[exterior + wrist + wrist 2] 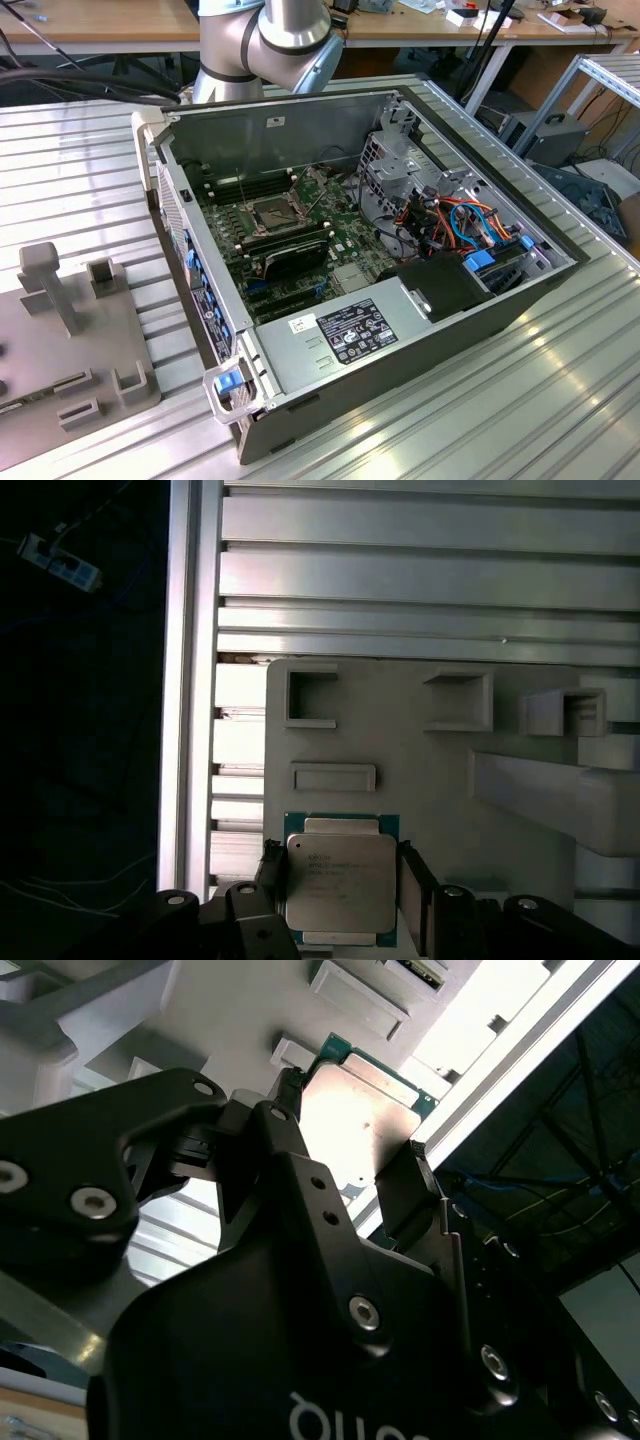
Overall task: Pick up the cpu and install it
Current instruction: 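Pick up the cpu and move it towards the insertion slot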
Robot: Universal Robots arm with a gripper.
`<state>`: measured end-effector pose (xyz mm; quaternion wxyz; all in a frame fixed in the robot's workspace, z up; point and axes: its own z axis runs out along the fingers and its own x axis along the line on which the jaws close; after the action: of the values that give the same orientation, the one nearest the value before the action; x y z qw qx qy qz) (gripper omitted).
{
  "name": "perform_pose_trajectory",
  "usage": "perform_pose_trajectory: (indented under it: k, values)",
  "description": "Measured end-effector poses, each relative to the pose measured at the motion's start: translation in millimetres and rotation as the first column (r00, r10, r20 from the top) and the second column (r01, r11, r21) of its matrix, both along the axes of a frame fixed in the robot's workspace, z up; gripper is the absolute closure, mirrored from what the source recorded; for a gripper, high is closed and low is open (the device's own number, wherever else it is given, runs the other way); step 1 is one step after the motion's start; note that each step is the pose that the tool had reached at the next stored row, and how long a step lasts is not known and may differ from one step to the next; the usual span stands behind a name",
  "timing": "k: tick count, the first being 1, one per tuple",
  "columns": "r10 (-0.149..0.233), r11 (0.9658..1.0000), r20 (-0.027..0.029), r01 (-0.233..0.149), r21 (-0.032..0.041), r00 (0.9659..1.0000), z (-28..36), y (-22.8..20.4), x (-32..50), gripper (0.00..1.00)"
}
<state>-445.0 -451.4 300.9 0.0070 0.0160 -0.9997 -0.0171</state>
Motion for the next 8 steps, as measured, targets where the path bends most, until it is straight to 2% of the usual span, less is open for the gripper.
perform_pose_trajectory:
  k: [8]
  values:
    - [0.000,1.0000,0.0001,0.000,0.0001,1.0000,3.6,0.0,0.0,0.45]
